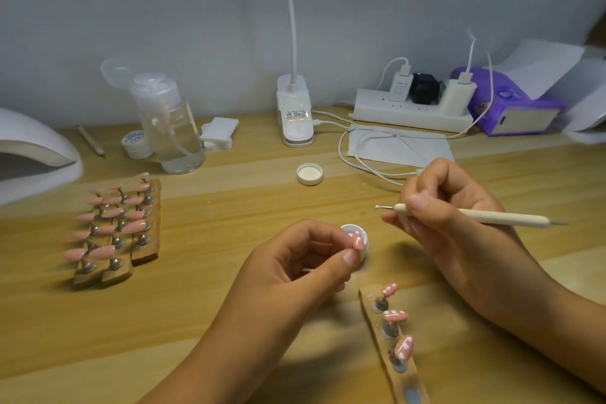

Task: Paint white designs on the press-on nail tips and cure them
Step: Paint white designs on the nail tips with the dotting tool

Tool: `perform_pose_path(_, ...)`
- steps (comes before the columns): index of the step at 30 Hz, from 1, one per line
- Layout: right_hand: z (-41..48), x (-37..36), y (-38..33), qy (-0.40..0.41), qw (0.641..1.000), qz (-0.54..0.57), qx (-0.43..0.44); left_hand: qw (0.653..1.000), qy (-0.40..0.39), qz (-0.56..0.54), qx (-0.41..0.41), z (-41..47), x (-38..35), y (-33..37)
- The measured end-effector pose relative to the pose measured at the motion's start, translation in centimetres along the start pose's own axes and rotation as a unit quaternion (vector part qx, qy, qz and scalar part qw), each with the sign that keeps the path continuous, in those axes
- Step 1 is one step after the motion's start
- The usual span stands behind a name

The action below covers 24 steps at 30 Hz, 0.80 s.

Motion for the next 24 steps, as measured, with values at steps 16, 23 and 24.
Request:
perform_pose_path(16, 0.3, -0.7, 0.3, -0.005, 0.993, 0.113, -0.031, 1.0, -0.007, 0.014, 0.001, 0.0, -0.1, 0.0)
perform_pose_path(23, 0.1, -1.2, 0.5, -0.014, 0.991, 0.124, -0.045, 1.0, -0.007, 0.025, 0.001, 0.0, -0.1, 0.0)
perform_pose_path(24, 0.1, -1.2, 0.5, -0.018, 0.991, 0.125, -0.046, 1.0, -0.007, 0.029, 0.002, 0.0, 0.0, -0.1)
Point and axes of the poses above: each hand's wrist, its own z-axis towards the middle knuckle, its own x-axis out of the back of the hand, y = z × x, the point moved 7 cm from there along z, towards the middle knuckle, and after that the axes turned 1 degree about -x, right-handed, at the moved point
